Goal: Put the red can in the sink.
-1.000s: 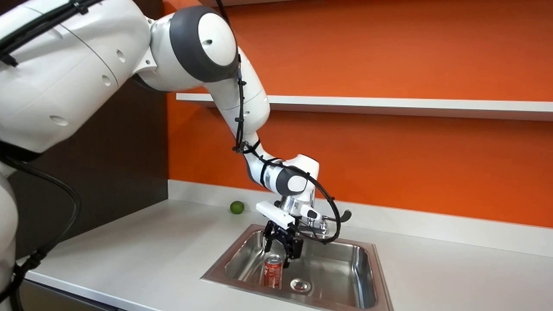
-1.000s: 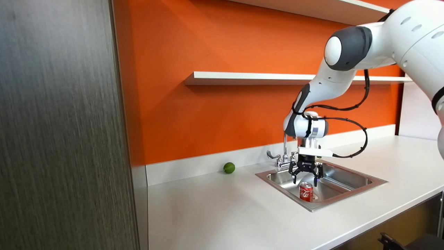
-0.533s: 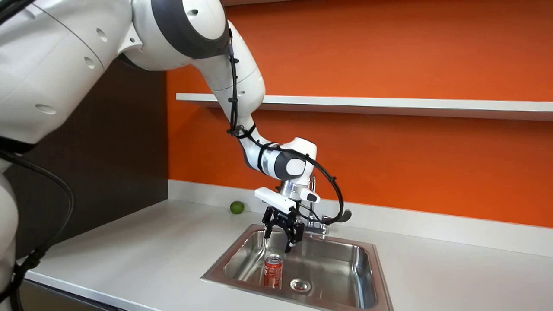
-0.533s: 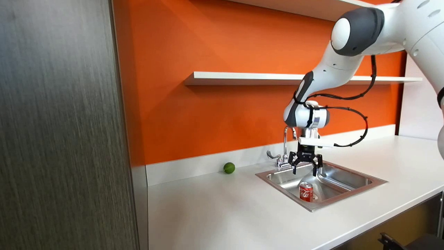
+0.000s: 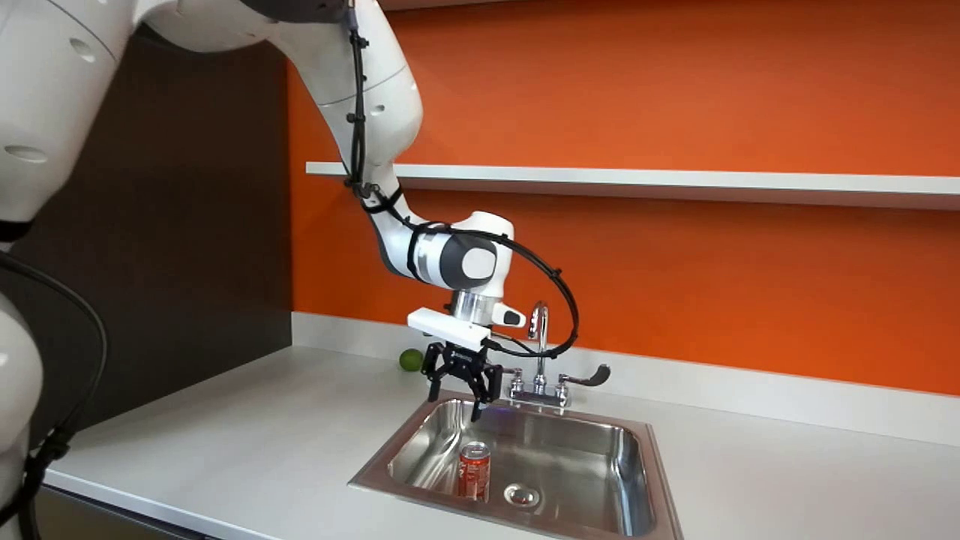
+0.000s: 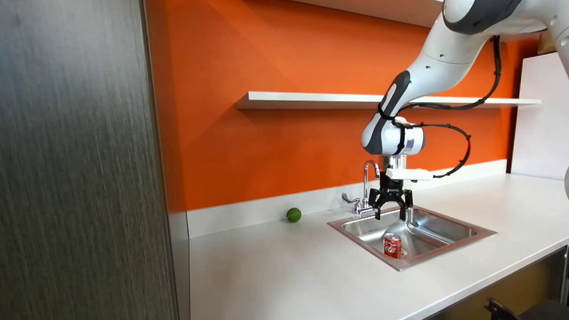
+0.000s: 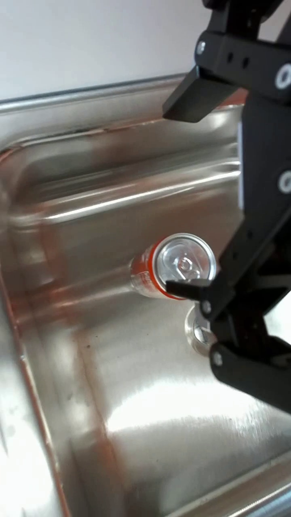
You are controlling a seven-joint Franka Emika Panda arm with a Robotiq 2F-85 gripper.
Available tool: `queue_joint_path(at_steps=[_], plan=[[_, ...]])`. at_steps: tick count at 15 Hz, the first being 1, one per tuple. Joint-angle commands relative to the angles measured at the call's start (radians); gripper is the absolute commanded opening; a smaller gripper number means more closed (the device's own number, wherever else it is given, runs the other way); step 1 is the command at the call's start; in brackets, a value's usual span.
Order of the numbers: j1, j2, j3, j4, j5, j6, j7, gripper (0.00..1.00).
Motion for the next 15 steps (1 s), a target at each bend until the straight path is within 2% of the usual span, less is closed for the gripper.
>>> queue_joint_path(at_steps=[1,5,10,11,12,15], plan=[[0.02,-0.171,0.01,-0.202,-0.038,0.051,-0.021,1.0],[0.052,-0.313,0.007,-0.378,-0.058,0.075,-0.006,1.0],[0.08,-0.467,0.007,-0.54,-0.069,0.062,-0.003,1.0],[0.084,-0.494,0.005,-0.563,-0.053,0.044,-0.02,1.0],[0.084,-0.401,-0.001,-0.489,-0.054,0.05,-0.001,1.0],[0.091,-0.458,-0.004,-0.541,-0.054,0.05,-0.001,1.0]])
